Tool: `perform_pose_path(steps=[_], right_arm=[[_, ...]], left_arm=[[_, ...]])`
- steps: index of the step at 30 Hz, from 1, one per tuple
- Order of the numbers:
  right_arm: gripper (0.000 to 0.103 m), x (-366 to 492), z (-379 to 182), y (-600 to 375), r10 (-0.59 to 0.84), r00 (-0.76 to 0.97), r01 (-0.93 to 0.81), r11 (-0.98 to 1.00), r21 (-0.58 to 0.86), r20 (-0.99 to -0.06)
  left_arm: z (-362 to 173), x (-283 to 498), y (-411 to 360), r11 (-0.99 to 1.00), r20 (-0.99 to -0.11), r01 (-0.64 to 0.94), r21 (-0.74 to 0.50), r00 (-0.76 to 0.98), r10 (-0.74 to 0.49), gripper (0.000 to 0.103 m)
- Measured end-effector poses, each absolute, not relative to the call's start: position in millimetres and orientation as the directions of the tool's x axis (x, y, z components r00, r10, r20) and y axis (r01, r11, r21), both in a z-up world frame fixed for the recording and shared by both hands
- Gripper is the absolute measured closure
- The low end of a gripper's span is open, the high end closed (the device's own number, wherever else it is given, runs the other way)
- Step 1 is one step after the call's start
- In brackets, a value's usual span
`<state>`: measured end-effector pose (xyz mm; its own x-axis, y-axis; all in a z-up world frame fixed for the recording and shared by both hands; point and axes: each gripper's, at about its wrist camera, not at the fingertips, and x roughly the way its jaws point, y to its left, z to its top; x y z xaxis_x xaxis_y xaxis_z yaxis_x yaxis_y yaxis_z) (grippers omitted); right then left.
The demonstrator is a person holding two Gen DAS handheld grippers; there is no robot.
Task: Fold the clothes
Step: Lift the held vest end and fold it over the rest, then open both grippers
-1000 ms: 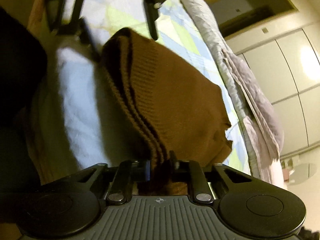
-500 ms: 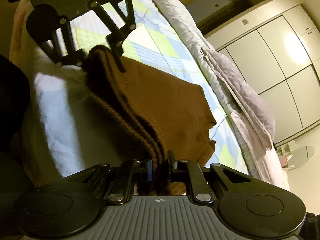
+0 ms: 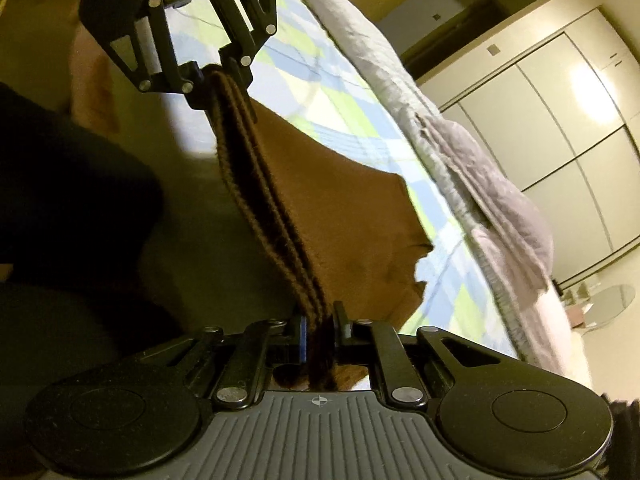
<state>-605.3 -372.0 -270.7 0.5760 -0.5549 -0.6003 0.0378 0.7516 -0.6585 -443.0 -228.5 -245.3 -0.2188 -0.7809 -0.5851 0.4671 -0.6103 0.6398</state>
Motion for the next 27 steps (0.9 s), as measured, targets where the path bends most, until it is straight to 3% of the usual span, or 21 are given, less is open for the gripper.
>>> perform_pose_path(steps=[5, 15, 21, 27], right_arm=[[0.094, -631, -257, -326, -0.523, 0.580, 0.003, 0.768, -0.641, -0.624], [0.094, -621, -201, -334, -0.578, 0.633, 0.014, 0.674, -0.739, -0.516], [0.093, -583, -154, -399, -0.540, 0.678, 0.034, 0.702, -0.712, -0.500], [0.093, -529, -174, -487, -0.500, 0.658, 0.053, 0.777, -0.628, -0.563]], left_arm=[[-223, -448, -193, -0.616, -0.582, 0.516, 0.595, -0.251, -0.773, 0.090], [-158, -428, -226, -0.522, -0.492, 0.598, 0.609, -0.231, -0.839, 0.090], [-117, -369, -305, -0.509, -0.501, 0.735, 0.448, -0.265, -0.824, 0.089], [-113, -310, -410, -0.477, -0.547, 0.841, 0.257, -0.280, -0.789, 0.089]])
